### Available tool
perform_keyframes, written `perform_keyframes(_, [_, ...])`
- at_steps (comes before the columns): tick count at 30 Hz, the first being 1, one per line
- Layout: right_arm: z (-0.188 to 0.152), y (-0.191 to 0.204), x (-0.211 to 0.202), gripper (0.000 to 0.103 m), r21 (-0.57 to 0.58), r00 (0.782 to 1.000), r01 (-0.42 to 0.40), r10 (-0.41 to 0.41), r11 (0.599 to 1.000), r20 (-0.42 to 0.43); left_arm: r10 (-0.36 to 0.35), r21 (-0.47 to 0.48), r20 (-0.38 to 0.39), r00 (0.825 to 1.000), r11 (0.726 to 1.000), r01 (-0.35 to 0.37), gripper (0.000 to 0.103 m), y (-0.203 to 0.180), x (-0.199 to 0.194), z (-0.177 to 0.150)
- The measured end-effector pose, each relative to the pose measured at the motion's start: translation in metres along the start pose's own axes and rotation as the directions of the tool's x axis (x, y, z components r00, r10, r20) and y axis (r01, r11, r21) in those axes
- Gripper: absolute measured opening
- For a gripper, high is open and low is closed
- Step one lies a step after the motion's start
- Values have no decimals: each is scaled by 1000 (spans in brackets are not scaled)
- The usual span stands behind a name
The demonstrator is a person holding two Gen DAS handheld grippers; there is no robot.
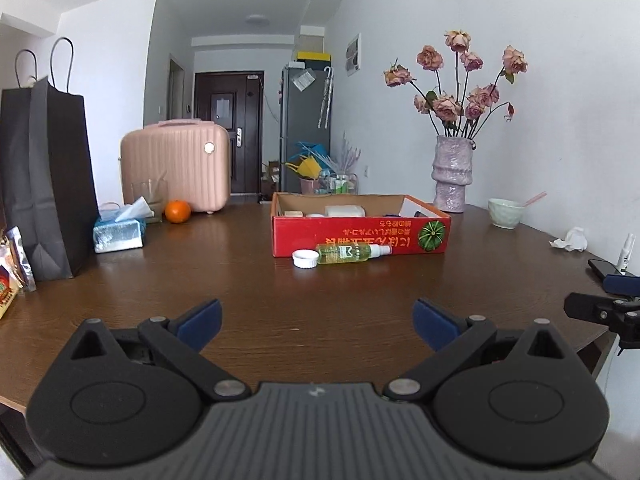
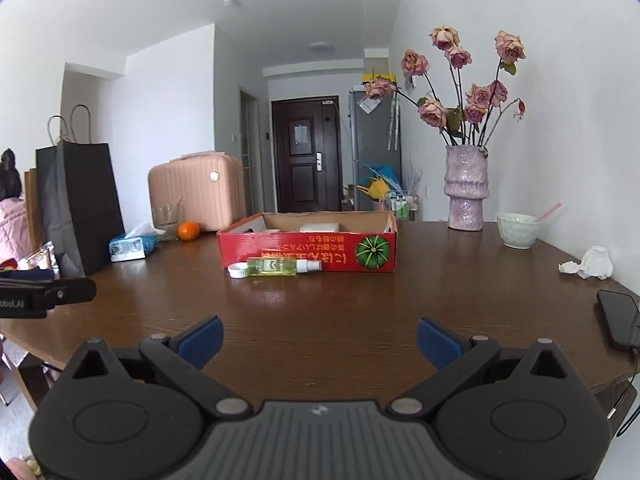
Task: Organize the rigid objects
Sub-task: 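Lift both grippers out of the box and back away toward the spray bottle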
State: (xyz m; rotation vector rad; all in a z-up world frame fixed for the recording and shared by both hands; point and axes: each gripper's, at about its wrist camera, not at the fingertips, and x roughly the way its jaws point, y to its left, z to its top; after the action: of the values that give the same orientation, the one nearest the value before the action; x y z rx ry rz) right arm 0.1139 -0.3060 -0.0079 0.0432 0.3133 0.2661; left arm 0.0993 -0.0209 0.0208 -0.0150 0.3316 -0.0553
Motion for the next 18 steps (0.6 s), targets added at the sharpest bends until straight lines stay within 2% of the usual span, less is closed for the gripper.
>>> perform_keyframes(5, [1,3,16,103,3,999,-47,47,999,-11,6,11,-48,999,1000,-5,103,3,19,-3])
perform_keyframes(8, [2,6,36,103,-32,998,-40,38,999,-51,33,6,-64,997,999,-32,103,8,39,3])
perform_keyframes(14, [27,3,87,103,-28,996,-36,33,999,-82,83,30,-118,989,996,-80,103,16,104,25])
perform_keyframes(18, [43,-4,131,101,-17,994,-28,26,999,-110,46,17,-116,992,999,-44,103,17,149,45])
